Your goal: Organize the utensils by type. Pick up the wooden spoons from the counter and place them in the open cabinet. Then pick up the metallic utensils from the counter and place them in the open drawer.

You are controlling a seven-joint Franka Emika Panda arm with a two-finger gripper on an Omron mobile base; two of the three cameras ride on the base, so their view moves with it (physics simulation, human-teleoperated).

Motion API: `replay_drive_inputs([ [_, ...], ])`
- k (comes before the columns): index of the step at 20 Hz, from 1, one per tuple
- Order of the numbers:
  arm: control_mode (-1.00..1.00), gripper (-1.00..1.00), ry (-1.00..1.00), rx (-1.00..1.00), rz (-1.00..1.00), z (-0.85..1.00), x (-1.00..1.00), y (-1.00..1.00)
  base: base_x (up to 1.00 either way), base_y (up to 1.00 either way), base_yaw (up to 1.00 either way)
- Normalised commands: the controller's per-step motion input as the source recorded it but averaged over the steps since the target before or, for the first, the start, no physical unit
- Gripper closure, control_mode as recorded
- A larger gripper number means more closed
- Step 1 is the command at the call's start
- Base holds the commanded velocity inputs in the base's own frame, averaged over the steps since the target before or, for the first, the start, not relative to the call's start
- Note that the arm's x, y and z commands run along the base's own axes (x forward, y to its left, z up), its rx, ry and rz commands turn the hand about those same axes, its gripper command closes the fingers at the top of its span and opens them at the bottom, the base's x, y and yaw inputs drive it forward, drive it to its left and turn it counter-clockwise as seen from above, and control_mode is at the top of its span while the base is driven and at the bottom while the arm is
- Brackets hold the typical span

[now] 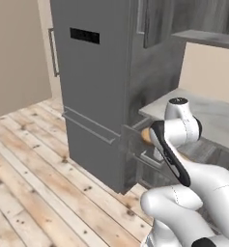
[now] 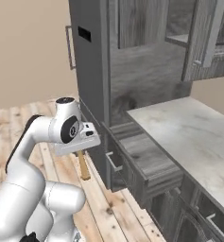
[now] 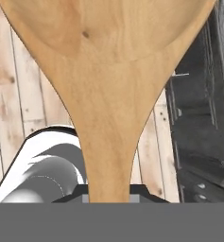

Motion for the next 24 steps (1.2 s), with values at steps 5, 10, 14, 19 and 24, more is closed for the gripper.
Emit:
replay_drive_inputs([
  [5, 1.00, 1.00, 0.00, 0.00, 0.00, 0.00, 0.00, 0.00, 0.64, 0.18, -0.40],
  [10, 1.00, 1.00, 0.00, 0.00, 0.00, 0.00, 0.00, 0.00, 0.70, 0.05, -0.37],
  [14, 1.00, 1.00, 0.00, 0.00, 0.00, 0.00, 0.00, 0.00, 0.66, 0.01, -0.33],
  [19, 1.00, 1.00, 0.00, 0.00, 0.00, 0.00, 0.00, 0.00, 0.45, 0.03, -0.45],
  [24, 1.00, 1.00, 0.00, 0.00, 0.00, 0.00, 0.00, 0.00, 0.18, 0.05, -0.52],
])
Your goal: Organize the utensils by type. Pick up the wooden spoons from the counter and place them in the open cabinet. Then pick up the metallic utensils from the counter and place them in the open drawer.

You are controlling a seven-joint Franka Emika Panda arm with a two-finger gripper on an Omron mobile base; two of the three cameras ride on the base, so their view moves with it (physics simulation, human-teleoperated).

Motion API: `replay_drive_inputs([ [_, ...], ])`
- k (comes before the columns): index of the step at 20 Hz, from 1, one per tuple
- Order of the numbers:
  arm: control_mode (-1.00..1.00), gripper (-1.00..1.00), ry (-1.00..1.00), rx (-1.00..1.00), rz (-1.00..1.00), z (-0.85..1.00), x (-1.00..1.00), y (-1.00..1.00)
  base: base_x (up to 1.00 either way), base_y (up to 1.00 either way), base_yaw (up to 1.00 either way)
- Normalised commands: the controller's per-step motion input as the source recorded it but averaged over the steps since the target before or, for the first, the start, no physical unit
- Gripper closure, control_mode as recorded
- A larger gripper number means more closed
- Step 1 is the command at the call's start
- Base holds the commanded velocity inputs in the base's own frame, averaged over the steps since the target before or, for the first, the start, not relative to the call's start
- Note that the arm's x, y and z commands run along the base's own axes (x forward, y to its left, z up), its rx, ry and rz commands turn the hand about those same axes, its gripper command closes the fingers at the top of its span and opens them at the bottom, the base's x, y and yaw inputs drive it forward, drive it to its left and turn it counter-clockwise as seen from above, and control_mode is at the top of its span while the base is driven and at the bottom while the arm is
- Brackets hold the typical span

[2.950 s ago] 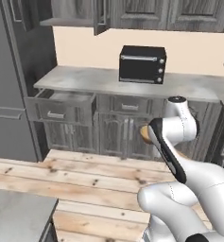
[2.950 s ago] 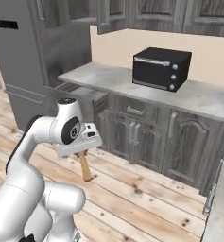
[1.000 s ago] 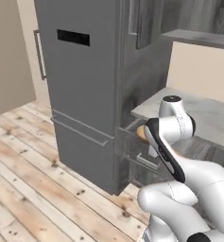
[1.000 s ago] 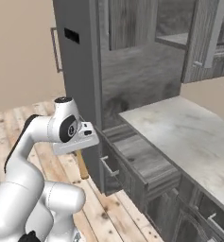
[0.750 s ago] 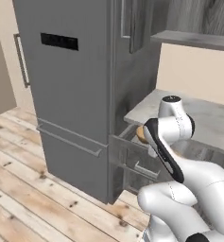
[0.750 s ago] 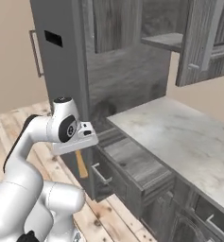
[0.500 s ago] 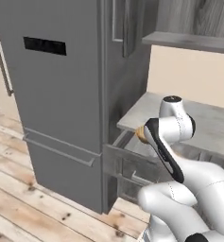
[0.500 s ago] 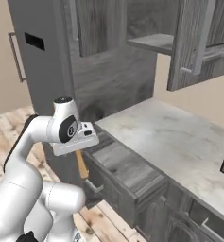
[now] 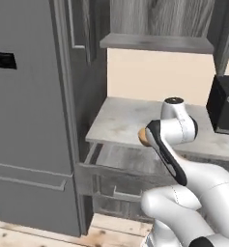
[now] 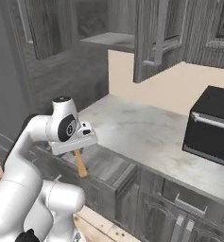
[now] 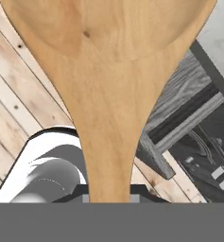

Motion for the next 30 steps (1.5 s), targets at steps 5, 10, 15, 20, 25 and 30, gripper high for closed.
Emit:
replay_drive_inputs([
  [5, 1.00, 1.00, 0.00, 0.00, 0.00, 0.00, 0.00, 0.00, 0.33, 0.22, -0.55],
  [10, 1.00, 1.00, 0.00, 0.00, 0.00, 0.00, 0.00, 0.00, 0.31, 0.27, -0.41],
  [15, 1.00, 1.00, 0.00, 0.00, 0.00, 0.00, 0.00, 0.00, 0.18, 0.37, -0.27],
  [20, 1.00, 1.00, 0.00, 0.00, 0.00, 0.00, 0.00, 0.00, 0.36, 0.55, -0.10],
  [25, 1.00, 1.00, 0.00, 0.00, 0.00, 0.00, 0.00, 0.00, 0.52, 0.45, -0.01],
  [30, 1.00, 1.00, 0.00, 0.00, 0.00, 0.00, 0.00, 0.00, 0.55, 0.17, -0.01],
])
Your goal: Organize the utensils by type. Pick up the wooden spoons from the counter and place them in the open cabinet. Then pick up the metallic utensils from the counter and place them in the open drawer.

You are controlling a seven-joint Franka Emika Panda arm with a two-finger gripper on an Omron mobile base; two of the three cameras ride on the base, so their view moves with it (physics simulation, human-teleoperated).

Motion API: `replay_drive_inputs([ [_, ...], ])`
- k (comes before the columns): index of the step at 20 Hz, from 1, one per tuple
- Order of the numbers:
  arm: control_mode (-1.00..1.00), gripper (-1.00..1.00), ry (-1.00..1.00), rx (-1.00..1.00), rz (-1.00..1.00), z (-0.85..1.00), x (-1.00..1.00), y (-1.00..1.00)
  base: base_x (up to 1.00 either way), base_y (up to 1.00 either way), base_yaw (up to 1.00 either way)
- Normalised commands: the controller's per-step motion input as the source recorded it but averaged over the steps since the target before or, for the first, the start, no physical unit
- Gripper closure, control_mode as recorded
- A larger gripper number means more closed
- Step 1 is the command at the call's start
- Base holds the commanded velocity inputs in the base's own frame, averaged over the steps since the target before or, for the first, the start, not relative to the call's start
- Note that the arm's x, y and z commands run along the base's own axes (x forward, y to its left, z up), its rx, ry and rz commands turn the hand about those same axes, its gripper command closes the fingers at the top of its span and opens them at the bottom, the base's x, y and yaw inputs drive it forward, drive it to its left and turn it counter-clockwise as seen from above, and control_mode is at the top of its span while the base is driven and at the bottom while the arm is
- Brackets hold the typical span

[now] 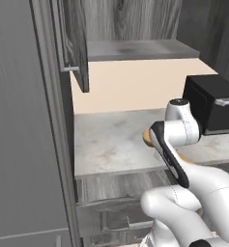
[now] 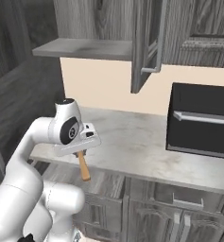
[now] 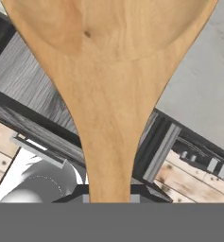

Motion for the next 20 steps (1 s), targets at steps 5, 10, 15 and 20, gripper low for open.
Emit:
replay_drive_inputs([
  [5, 1.00, 1.00, 0.00, 0.00, 0.00, 0.00, 0.00, 0.00, 0.44, 0.13, 0.00],
  [10, 1.00, 1.00, 0.00, 0.00, 0.00, 0.00, 0.00, 0.00, 0.04, 0.03, 0.00],
  [15, -1.00, 1.00, -0.05, 0.03, 0.00, 0.04, -0.02, 0.00, -0.09, 0.00, 0.00],
  [20, -1.00, 1.00, -0.35, 0.08, 0.04, 0.45, -0.10, 0.00, 0.00, 0.00, 0.00],
])
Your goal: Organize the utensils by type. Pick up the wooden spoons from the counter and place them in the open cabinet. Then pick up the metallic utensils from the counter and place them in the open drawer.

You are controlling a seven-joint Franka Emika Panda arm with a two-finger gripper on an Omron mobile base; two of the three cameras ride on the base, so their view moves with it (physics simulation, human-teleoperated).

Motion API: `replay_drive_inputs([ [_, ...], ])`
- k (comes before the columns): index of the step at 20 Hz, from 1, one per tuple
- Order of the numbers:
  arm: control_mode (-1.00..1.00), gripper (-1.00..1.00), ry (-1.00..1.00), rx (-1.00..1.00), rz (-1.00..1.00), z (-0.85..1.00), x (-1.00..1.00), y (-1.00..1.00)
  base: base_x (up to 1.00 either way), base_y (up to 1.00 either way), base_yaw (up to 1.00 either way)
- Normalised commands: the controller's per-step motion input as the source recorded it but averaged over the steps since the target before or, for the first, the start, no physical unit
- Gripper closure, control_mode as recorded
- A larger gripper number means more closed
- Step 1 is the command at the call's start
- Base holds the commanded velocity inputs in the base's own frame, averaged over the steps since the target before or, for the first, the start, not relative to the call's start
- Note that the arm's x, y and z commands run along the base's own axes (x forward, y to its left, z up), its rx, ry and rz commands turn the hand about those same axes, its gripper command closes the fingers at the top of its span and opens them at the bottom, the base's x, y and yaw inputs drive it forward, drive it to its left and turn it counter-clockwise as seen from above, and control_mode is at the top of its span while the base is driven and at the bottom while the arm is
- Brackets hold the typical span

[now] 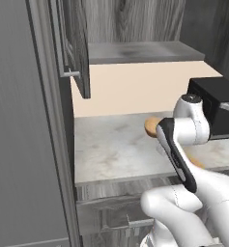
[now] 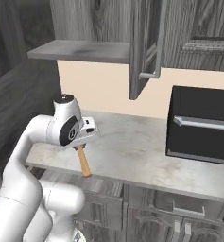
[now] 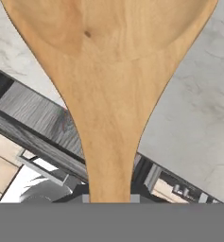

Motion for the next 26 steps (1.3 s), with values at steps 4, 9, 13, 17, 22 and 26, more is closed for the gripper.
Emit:
replay_drive_inputs([
  [4, -1.00, 1.00, -0.48, 0.07, 0.22, 0.66, -0.03, 0.00, 0.00, 0.00, 0.00],
  [9, -1.00, 1.00, -0.49, 0.01, 0.29, 0.73, -0.17, 0.01, 0.00, 0.00, 0.00],
  [13, -1.00, 1.00, -0.46, -0.03, 0.27, 0.73, -0.15, 0.11, 0.00, 0.00, 0.00],
  [17, -1.00, 1.00, -0.32, -0.14, 0.22, 0.88, -0.01, 0.20, 0.00, 0.00, 0.00],
  [22, -1.00, 1.00, -0.21, -0.13, 0.17, 0.88, 0.00, 0.14, 0.00, 0.00, 0.00],
  [26, -1.00, 1.00, -0.25, -0.05, 0.16, 0.81, 0.01, 0.07, 0.00, 0.00, 0.00],
])
